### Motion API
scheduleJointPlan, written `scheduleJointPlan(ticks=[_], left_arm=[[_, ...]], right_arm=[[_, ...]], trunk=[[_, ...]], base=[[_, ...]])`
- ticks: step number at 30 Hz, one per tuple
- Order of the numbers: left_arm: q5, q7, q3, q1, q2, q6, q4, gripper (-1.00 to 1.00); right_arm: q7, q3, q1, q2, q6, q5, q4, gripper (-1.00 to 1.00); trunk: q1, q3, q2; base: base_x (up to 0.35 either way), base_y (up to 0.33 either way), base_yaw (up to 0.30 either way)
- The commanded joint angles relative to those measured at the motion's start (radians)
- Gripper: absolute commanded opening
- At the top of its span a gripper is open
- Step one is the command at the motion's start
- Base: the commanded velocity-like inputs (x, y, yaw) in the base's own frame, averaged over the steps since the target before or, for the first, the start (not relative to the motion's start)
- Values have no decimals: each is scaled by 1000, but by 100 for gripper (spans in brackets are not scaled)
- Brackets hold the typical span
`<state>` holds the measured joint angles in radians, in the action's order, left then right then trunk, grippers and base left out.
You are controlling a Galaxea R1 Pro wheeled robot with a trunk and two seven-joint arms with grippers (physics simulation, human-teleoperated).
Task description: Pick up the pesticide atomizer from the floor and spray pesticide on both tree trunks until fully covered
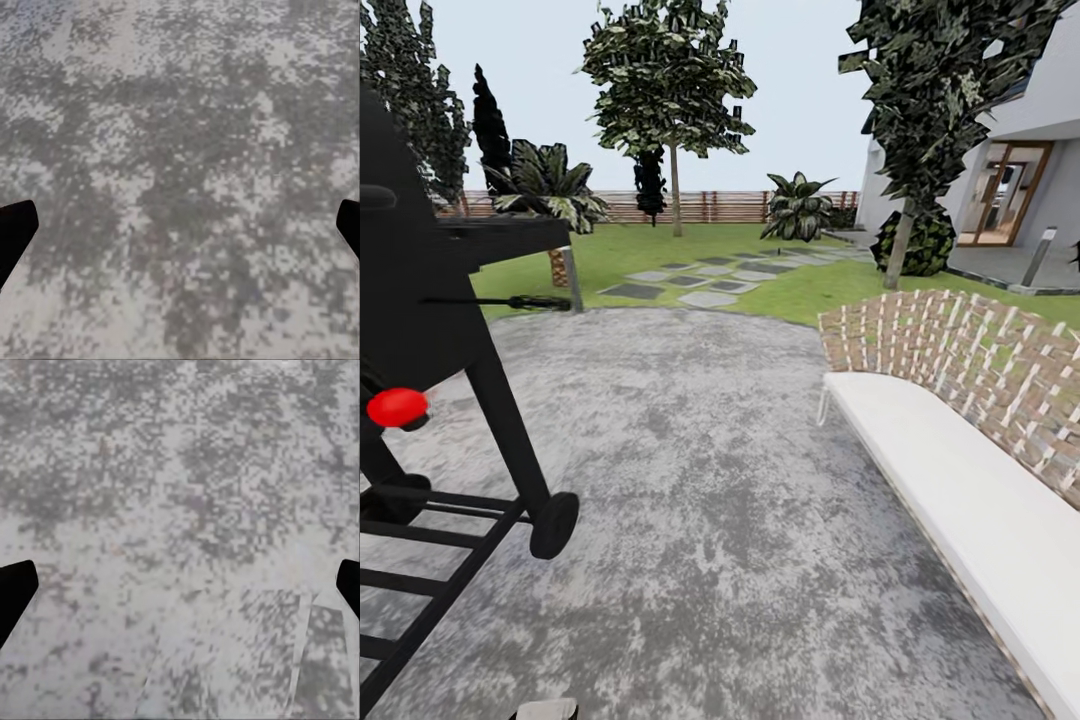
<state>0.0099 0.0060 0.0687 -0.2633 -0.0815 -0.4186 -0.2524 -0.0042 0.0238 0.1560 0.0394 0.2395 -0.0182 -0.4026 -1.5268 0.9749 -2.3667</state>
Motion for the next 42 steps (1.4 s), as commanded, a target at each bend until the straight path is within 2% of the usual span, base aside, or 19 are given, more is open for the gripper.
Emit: scheduleJointPlan(ticks=[1, 9, 42], left_arm=[[1, 0, 2, -1, 0, -3, 1, 100], [1, 0, 2, -1, 0, -3, 1, 100], [1, 0, 2, -1, 0, -3, 1, 100]], right_arm=[[0, 2, 1, 1, 3, -2, 1, 100], [0, 2, 0, 1, 3, -2, 1, 100], [0, 2, 0, 0, 3, -2, 1, 100]], trunk=[[0, 3, 0], [0, 11, 0], [0, 12, 0]], base=[[340, 0, 0], [339, 0, 0], [339, 0, 0]])
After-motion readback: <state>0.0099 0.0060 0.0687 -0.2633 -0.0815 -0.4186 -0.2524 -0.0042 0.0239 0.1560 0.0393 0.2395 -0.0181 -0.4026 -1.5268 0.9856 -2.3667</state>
